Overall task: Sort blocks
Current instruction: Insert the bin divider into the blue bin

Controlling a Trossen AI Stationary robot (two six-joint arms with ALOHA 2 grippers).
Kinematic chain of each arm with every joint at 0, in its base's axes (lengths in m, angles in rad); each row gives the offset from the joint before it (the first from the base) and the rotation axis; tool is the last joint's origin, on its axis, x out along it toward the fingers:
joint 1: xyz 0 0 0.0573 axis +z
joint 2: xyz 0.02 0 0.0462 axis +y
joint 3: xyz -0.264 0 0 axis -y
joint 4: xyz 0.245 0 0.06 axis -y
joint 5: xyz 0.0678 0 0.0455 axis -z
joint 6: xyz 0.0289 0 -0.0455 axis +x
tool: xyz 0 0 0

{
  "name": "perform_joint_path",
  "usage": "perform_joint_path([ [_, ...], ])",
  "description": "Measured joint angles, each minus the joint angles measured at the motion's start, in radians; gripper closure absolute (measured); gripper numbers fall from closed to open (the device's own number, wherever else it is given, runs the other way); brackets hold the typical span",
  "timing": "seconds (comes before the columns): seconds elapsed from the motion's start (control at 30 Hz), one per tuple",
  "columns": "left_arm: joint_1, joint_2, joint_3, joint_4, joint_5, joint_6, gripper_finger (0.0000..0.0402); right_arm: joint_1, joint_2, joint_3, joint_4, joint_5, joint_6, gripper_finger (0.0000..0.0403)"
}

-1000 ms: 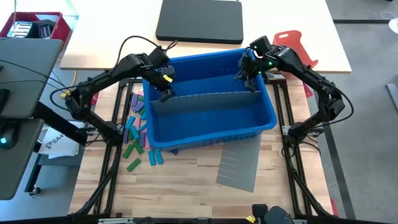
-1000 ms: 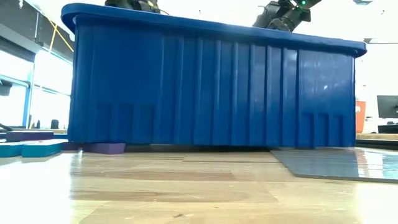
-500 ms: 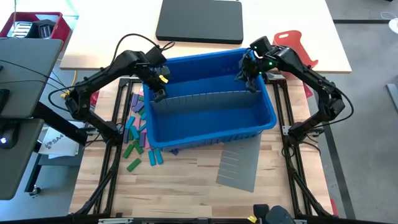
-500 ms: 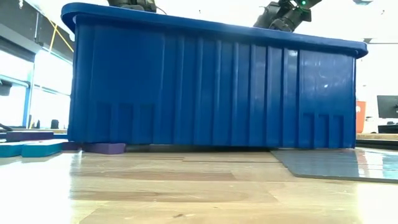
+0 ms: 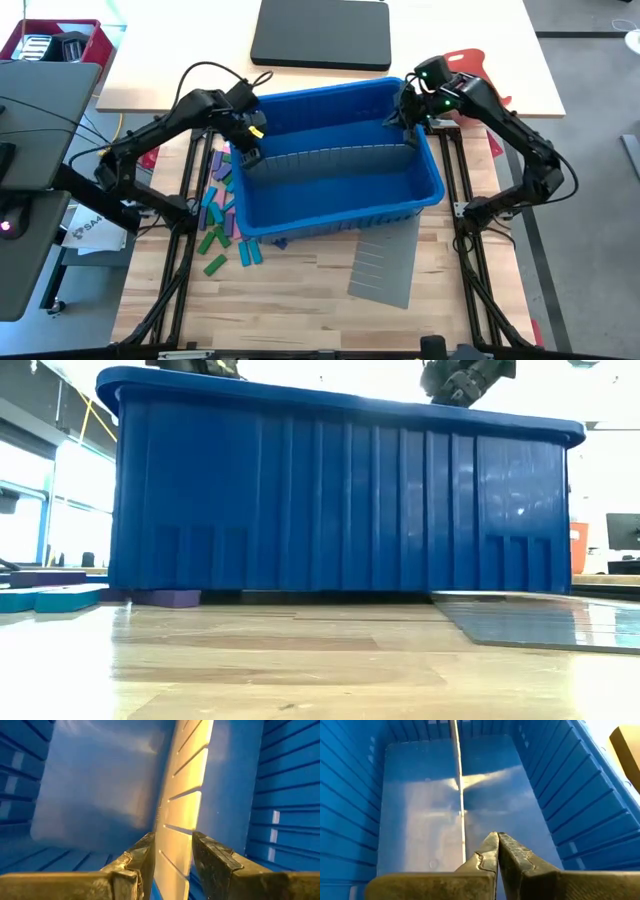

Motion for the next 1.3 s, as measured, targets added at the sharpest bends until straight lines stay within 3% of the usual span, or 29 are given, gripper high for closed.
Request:
perform_joint_path([
  [0.3, 0.000, -0.056, -0.065, 0.060, -0.002, -0.028, 0.0279, 0.000, -0.004, 0.000, 0.001, 0.001, 0.011, 0.0399],
  [1.3, 0.000, -0.055, -0.066, 0.104, -0.001, -0.027, 0.0280, 0.000, -0.004, 0.000, 0.000, 0.001, 0.022, 0.0399],
])
